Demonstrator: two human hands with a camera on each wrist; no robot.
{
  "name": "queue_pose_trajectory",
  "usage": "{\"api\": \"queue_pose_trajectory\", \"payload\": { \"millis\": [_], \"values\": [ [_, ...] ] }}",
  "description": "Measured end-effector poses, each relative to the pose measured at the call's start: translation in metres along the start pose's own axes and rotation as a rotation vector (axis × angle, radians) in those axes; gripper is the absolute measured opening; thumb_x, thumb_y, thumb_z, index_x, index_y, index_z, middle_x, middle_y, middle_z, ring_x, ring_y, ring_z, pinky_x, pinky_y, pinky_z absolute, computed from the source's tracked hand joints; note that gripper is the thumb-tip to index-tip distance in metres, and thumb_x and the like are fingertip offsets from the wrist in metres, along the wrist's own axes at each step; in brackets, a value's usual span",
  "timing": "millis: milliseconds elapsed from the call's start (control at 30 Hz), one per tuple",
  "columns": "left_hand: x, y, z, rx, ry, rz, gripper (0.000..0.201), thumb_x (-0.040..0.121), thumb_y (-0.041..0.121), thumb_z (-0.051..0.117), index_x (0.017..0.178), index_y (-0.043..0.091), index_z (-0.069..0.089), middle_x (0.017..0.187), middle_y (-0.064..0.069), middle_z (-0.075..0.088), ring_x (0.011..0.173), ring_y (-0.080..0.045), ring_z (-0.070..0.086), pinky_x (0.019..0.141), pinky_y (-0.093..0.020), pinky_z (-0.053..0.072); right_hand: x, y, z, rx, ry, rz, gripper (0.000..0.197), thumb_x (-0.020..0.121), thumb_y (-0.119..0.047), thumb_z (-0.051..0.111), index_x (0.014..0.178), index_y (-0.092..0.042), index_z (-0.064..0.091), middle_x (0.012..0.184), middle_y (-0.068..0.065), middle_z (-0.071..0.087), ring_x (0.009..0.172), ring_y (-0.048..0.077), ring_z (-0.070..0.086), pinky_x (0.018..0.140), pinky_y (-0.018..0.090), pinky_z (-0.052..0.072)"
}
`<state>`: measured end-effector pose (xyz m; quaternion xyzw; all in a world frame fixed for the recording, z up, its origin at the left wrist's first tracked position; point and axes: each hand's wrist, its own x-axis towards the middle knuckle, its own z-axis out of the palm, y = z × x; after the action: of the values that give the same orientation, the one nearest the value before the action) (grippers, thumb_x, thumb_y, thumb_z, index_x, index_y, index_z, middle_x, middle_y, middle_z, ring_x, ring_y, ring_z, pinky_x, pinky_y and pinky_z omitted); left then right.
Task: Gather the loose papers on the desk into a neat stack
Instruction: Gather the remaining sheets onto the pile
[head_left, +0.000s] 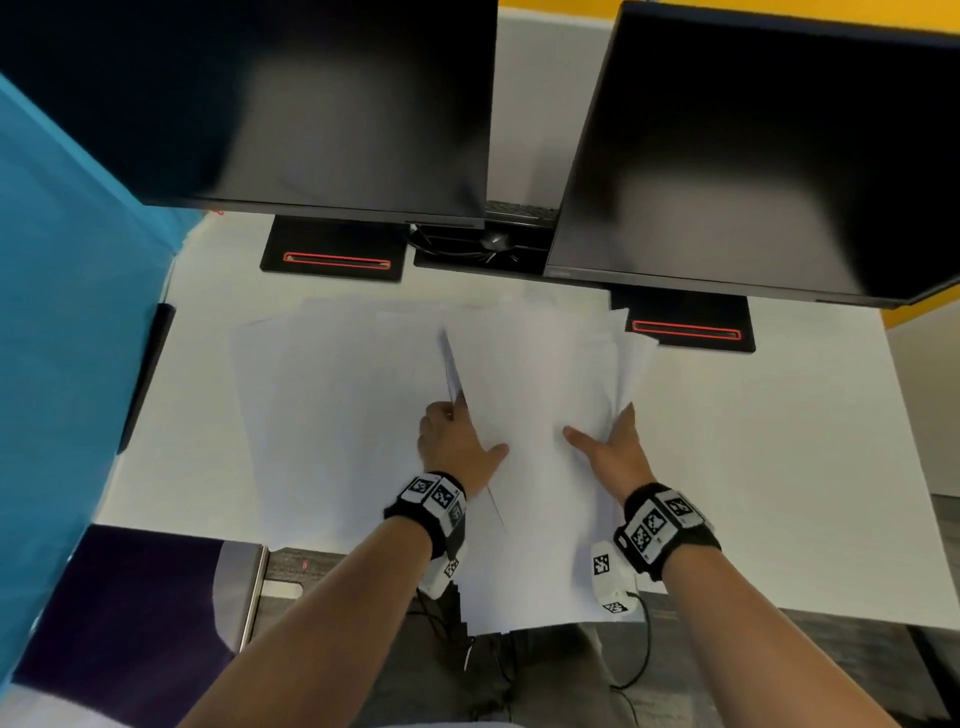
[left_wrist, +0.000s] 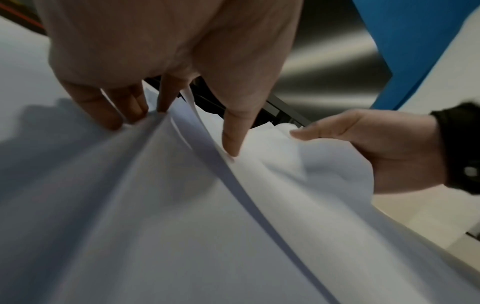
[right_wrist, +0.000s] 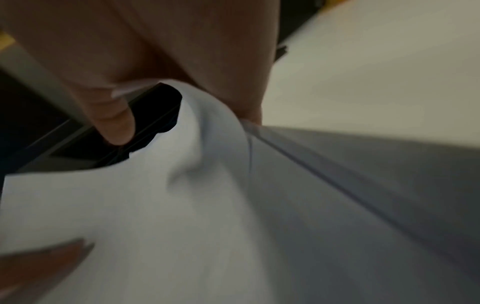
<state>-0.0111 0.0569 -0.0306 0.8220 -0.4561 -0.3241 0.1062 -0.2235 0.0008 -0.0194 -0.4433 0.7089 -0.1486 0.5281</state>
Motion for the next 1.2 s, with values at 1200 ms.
{"api": "queue_pose_trajectory", "payload": {
  "millis": [1200],
  "values": [
    [0.047, -0.079, -0.102, -0.265, 0.023, -0.313, 0.058, 0.079, 0.046, 0.074, 0.120, 0.006, 0.063, 0.119, -0.014, 0.068, 0.109, -0.032, 0.064, 0.081, -0.028, 0.048, 0.004, -0.014, 0.016, -0.082, 0.185, 0.130, 0.076, 0.076, -0.021, 0.080, 0.136, -0.005, 0.035, 0.130, 0.014, 0.056, 0.117, 0.035, 0.057, 0.094, 0.039, 0.047]
  ]
}}
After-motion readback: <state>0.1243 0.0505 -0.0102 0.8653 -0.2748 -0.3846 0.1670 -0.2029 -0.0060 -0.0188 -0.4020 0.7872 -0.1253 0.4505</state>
